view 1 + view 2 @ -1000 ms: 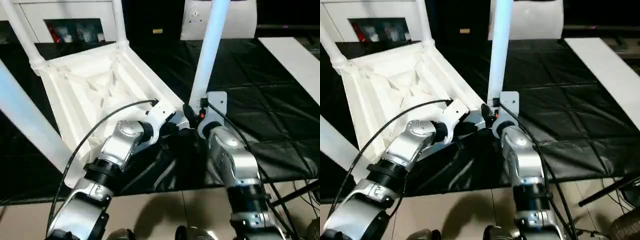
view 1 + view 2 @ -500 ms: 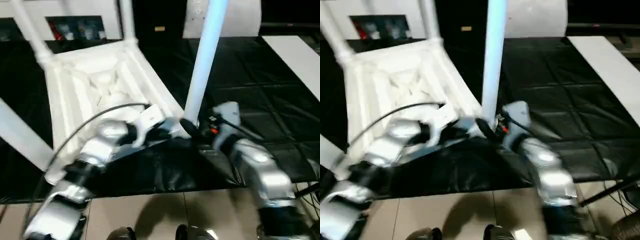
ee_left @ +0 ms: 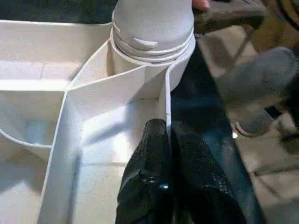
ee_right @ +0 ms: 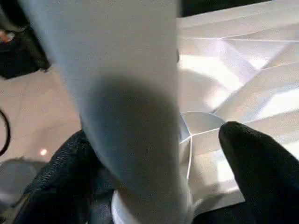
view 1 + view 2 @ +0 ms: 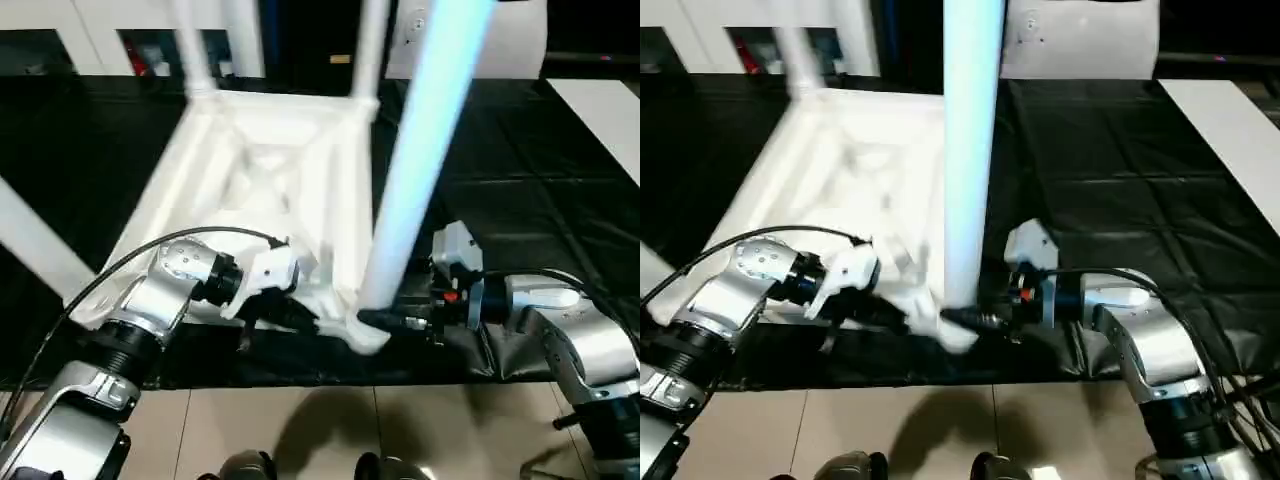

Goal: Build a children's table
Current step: Rotate leg to tighten

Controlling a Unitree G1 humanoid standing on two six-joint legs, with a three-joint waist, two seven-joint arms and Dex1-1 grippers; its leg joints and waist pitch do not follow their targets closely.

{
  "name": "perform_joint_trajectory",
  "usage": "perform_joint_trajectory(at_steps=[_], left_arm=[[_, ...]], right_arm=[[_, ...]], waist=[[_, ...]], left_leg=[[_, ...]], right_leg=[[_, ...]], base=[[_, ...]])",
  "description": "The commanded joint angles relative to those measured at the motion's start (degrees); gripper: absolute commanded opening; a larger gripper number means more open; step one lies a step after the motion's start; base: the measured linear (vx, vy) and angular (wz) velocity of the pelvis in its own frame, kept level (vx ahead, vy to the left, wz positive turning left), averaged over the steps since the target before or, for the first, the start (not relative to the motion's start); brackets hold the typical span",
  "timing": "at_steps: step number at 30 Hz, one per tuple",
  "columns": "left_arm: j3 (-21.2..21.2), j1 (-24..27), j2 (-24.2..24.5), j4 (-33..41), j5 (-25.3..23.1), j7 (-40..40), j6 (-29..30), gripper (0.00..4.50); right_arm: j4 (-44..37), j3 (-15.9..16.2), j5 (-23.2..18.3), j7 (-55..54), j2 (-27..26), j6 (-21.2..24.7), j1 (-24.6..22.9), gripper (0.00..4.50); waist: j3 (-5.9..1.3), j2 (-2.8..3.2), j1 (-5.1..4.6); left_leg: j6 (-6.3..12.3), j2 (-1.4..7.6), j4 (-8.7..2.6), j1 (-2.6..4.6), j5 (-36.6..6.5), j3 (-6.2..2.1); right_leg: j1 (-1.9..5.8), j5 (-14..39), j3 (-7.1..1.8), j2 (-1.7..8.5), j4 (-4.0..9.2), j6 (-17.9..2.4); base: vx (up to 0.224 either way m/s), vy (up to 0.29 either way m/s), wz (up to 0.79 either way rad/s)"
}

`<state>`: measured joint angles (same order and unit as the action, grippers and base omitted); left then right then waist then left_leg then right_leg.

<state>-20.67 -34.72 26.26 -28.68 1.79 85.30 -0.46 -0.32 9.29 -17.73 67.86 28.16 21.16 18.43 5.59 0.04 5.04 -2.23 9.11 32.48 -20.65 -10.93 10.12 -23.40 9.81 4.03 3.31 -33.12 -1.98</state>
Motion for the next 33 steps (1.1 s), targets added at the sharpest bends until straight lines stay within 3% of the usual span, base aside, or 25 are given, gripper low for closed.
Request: perform_joint_trajectory(at_steps=[1,2,7,19,24,30,33], left_arm=[[-2.6,-0.6,0.0,0.9,-0.4,3.4,-0.8,0.00],[-3.0,-0.5,0.4,1.1,-0.1,4.7,-1.2,0.00],[-3.3,-0.3,0.6,1.4,0.1,5.7,-1.8,0.00],[-3.1,-0.2,0.0,1.3,0.0,5.3,-2.9,0.00],[-2.8,0.0,-0.2,1.2,0.3,5.0,-2.7,0.00],[-1.6,1.0,-1.1,2.6,1.8,3.3,0.3,0.00],[-0.4,1.3,-2.6,3.6,1.5,-1.5,3.6,0.00]], right_arm=[[0.4,0.8,0.3,1.5,0.7,-0.7,0.6,3.83],[0.5,2.5,-0.5,4.8,1.9,-0.1,1.1,3.64],[1.3,4.8,0.0,8.3,3.4,-0.8,1.7,3.32],[4.3,6.2,0.7,9.3,2.6,-3.1,2.8,2.23],[4.2,6.3,-0.1,9.8,2.4,-2.4,2.6,2.06],[1.0,5.0,-3.0,8.1,1.4,2.0,0.5,2.00],[-2.7,4.0,-4.3,2.3,-1.3,5.9,-1.7,1.99]], waist=[[-3.59,-0.17,-0.29],[-3.58,-0.17,-0.22],[-3.64,-0.28,-0.17],[-3.82,-0.26,-0.06],[-3.79,-0.28,-0.04],[-3.88,-0.25,-0.03],[-3.77,-0.14,-0.03]], left_leg=[[5.84,4.62,-3.21,0.56,-6.1,-1.07],[5.83,4.64,-3.20,0.51,-6.0,-1.13],[6.52,4.58,-3.05,0.40,-5.2,-1.08],[7.15,4.69,-2.86,0.41,-3.8,-1.16],[7.24,4.66,-2.83,0.35,-4.0,-1.15],[7.38,4.79,-2.82,0.44,-3.5,-1.14],[6.88,4.88,-2.88,0.38,-3.9,-1.15]], right_leg=[[3.35,8.9,-3.52,5.79,2.99,-13.8],[3.39,8.9,-3.48,5.77,2.95,-13.8],[3.46,7.9,-3.46,5.78,2.83,-13.9],[3.41,5.7,-3.32,5.67,2.46,-14.7],[3.48,6.1,-3.30,5.73,2.48,-14.8],[3.52,5.2,-3.36,5.65,2.38,-14.9],[3.46,6.1,-3.42,5.67,2.52,-14.6]], base=[[0.000,0.000,0.00],[0.000,0.000,0.00],[0.000,0.000,0.00],[0.000,0.000,0.00],[0.000,0.000,0.00],[0.000,0.000,0.00],[0.000,0.000,0.00]])
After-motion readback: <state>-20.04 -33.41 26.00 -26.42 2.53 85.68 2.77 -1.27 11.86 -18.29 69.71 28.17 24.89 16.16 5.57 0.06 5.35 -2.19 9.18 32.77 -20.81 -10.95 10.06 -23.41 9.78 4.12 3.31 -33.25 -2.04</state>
